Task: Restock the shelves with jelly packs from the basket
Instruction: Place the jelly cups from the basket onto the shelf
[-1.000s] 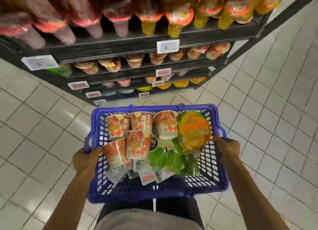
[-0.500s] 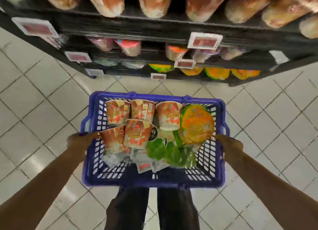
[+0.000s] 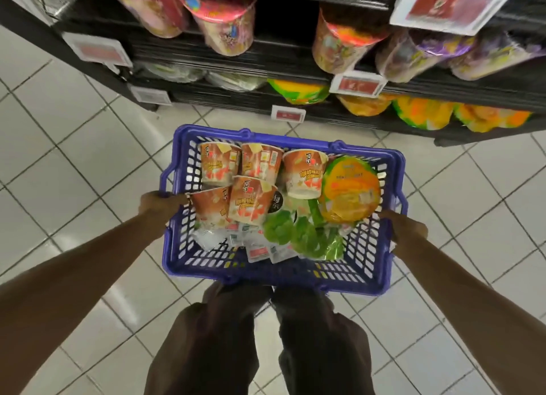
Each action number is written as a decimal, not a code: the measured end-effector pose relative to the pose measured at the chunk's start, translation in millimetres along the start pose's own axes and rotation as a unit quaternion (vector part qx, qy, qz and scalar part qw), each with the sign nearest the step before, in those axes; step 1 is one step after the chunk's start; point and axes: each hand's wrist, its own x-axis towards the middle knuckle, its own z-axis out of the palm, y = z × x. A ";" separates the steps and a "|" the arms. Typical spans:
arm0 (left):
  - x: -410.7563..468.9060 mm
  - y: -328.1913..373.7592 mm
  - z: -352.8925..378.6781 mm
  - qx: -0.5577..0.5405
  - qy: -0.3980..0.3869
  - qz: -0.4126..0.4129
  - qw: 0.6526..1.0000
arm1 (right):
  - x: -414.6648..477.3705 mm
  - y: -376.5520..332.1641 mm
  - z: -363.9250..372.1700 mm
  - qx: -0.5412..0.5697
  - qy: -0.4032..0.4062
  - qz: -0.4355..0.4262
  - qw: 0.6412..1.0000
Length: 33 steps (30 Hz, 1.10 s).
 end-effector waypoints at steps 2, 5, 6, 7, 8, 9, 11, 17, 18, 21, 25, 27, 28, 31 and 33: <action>3.1 2.9 1.7 0.021 0.003 0.016 1.000 | 4.5 0.4 -0.2 0.001 -0.008 -0.006 1.000; -2.6 6.8 -1.0 0.061 -0.010 0.028 0.998 | 2.9 3.6 -4.3 -0.024 -0.020 -0.055 0.998; -7.4 8.2 -1.1 0.072 -0.009 0.033 0.997 | -2.5 4.2 -5.6 -0.059 -0.012 -0.089 0.994; -14.4 9.7 -0.9 0.087 0.012 0.047 0.995 | -11.3 4.1 -6.7 -0.123 0.021 -0.130 0.984; -22.7 10.4 0.0 0.099 0.053 0.080 0.990 | -20.2 3.4 -7.5 -0.193 0.075 -0.180 0.962; -32.3 10.5 1.6 0.096 0.103 0.126 0.982 | -30.6 1.8 -7.9 -0.236 0.133 -0.246 0.931; -59.0 11.2 8.5 0.047 0.156 0.216 0.963 | -62.5 -3.0 -1.6 -0.218 0.170 -0.390 0.878; -93.9 -0.4 56.7 0.040 0.027 0.110 0.993 | -147.0 7.1 97.7 -0.179 -0.176 -0.389 0.887; -90.4 -2.1 61.3 0.037 0.026 0.071 0.996 | -152.8 7.5 118.6 -0.163 -0.208 -0.321 0.909; -69.6 -6.1 69.1 -0.037 0.003 0.010 0.999 | -157.5 8.5 164.4 -0.094 -0.264 -0.186 0.942; -52.2 -7.8 61.7 -0.061 -0.027 -0.014 0.998 | -153.7 9.4 181.3 -0.113 -0.266 -0.189 0.939; -54.1 -10.1 54.1 -0.062 -0.032 -0.009 0.997 | -151.3 4.7 172.2 -0.084 -0.270 -0.182 0.942; -58.7 -10.6 48.6 -0.071 -0.033 0.000 0.997 | -152.4 2.0 163.2 -0.073 -0.270 -0.175 0.944; -89.2 -1.6 22.1 -0.114 -0.041 0.008 0.993 | -166.3 -2.3 122.3 -0.058 -0.280 -0.177 0.942; -122.5 10.9 -6.3 -0.161 -0.072 0.013 0.984 | -185.5 -6.1 82.8 -0.024 -0.294 -0.187 0.937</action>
